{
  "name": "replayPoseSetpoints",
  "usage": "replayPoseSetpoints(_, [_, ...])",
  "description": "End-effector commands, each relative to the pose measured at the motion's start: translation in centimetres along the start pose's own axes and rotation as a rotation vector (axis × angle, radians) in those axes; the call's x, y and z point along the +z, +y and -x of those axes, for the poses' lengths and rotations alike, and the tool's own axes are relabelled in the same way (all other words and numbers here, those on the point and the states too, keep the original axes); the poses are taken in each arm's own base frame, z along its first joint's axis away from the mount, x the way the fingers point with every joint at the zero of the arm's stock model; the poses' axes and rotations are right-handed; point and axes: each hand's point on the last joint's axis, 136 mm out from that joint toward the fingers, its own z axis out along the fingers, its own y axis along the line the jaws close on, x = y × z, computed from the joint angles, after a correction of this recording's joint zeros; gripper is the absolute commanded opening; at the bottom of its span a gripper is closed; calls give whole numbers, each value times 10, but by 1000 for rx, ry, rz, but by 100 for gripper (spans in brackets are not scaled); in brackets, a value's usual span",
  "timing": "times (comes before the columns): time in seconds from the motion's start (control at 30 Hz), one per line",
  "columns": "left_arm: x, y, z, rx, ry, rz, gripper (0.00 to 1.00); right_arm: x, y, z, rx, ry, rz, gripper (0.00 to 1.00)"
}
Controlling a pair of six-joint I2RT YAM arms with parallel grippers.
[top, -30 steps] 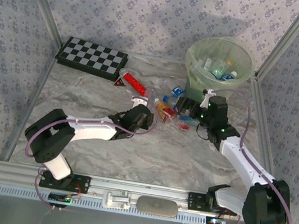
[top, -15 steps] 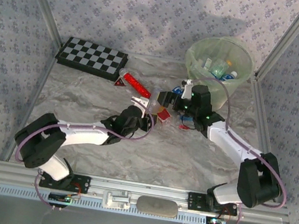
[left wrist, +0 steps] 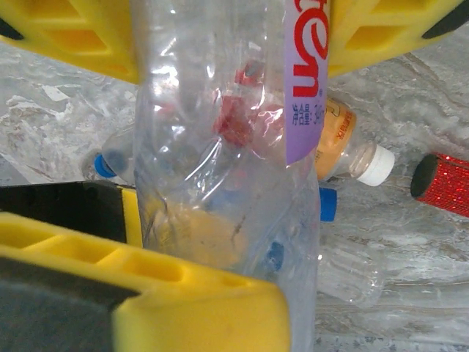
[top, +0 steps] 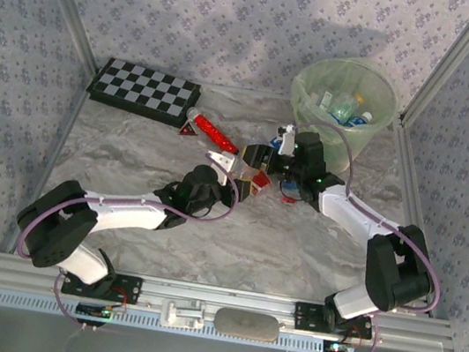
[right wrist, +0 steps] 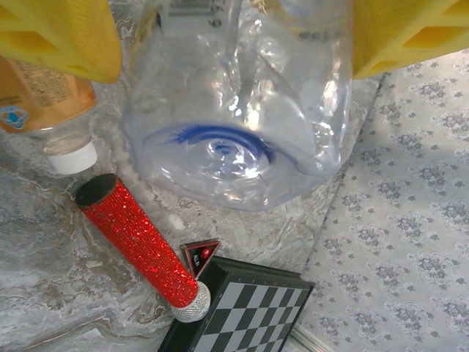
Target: Put the plastic bottles in the bin
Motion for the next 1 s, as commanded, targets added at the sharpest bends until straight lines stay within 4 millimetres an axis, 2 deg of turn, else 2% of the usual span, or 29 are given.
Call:
replayPoseSetpoints(0.0, [-3,-19,21,-3,-68,-83,42,5,13,5,5,1,54,76])
replayPoseSetpoints(0.17, [-4,-19,22,-6,-69,-85,43,6,14,5,7,5,65,63])
replayPoseSetpoints(0.27, [-4,-17,21,-11,-67,-75,48,4,15,5,1,-1,67,54])
replayPoseSetpoints(0.43, [-6,-8,22,-33,-81,-27,69,-3,13,9,-15,-21,47,49])
replayPoseSetpoints(0.5, [-9,-1,24,-43,-92,7,75,-8,10,13,-22,-30,25,49])
replayPoseSetpoints(0.7, [-24,39,30,-116,-134,161,85,-40,4,36,-124,-80,-84,49])
replayPoseSetpoints(0.87, [-40,83,29,-180,-140,305,90,-79,15,68,-231,-156,-161,50])
replayPoseSetpoints(0.97, [-51,107,29,-219,-144,378,93,-106,28,94,-282,-217,-183,50])
